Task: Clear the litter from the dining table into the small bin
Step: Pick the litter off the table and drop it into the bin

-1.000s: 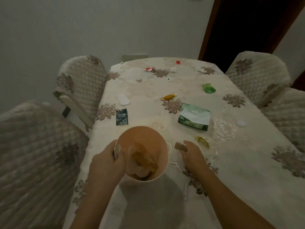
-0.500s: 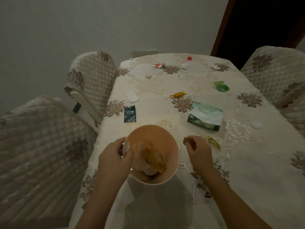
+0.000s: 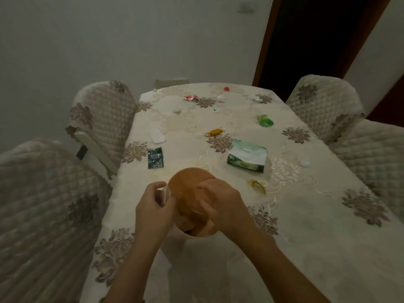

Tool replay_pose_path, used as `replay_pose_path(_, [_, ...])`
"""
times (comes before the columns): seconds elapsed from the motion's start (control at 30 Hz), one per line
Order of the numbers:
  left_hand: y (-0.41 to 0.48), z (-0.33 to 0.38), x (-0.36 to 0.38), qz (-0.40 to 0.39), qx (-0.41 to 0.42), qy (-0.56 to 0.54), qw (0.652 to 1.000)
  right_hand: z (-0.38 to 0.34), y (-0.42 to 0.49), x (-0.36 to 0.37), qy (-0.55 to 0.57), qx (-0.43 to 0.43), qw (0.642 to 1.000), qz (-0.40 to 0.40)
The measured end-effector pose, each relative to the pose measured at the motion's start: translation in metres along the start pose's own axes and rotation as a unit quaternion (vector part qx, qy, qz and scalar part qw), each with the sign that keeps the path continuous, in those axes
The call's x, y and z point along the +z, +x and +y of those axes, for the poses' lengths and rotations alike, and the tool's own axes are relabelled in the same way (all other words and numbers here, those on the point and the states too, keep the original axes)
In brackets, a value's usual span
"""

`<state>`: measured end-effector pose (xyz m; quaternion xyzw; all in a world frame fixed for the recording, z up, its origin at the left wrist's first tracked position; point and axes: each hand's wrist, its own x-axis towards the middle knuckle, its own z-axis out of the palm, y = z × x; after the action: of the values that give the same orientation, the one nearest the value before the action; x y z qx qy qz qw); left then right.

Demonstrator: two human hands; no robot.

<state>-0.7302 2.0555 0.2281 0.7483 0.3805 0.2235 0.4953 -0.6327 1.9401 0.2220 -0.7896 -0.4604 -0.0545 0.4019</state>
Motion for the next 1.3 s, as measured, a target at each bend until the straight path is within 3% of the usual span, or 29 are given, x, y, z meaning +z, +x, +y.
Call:
replay_pose_path(0.07, [0.003,0.002,0.002,-0.005,0.002,0.005,1.000,0.009,0.003,-0.013,0.025,0.024,0.997,0.065])
replay_pose_path(0.17, [0.008,0.006,0.005,-0.005,0.007,-0.001,1.000,0.053,0.006,-0.032,0.017,0.146,0.979,0.139])
replay_pose_path(0.3, [0.016,0.011,0.013,0.005,-0.019,-0.043,0.999,0.133,-0.002,-0.027,-0.046,0.311,0.947,0.072])
replay_pose_path(0.43, [0.026,0.014,0.022,0.019,-0.035,-0.074,0.996,0.182,-0.009,-0.004,-0.119,0.318,0.941,-0.015])
replay_pose_path(0.57, [0.033,0.013,0.025,0.019,-0.045,-0.094,0.994,0.205,-0.007,0.009,-0.150,0.328,0.933,-0.010])
replay_pose_path(0.8, [0.030,0.012,0.016,0.061,-0.052,-0.128,0.989,0.189,0.002,0.012,-0.110,0.269,0.955,0.055])
replay_pose_path(0.93, [0.019,0.015,-0.003,0.096,-0.047,-0.140,0.984,0.100,0.033,-0.009,-0.019,0.102,0.982,0.158])
replay_pose_path(1.0, [0.010,0.015,-0.015,0.118,-0.047,-0.154,0.980,0.046,0.041,-0.018,0.029,0.018,0.985,0.168])
replay_pose_path(1.13, [-0.013,0.008,-0.048,0.156,-0.053,-0.191,0.968,-0.037,0.034,-0.004,0.070,-0.094,0.993,0.030])
replay_pose_path(1.3, [-0.039,-0.012,-0.103,0.212,-0.072,-0.221,0.949,-0.092,0.019,0.056,0.005,-0.152,0.981,-0.117])
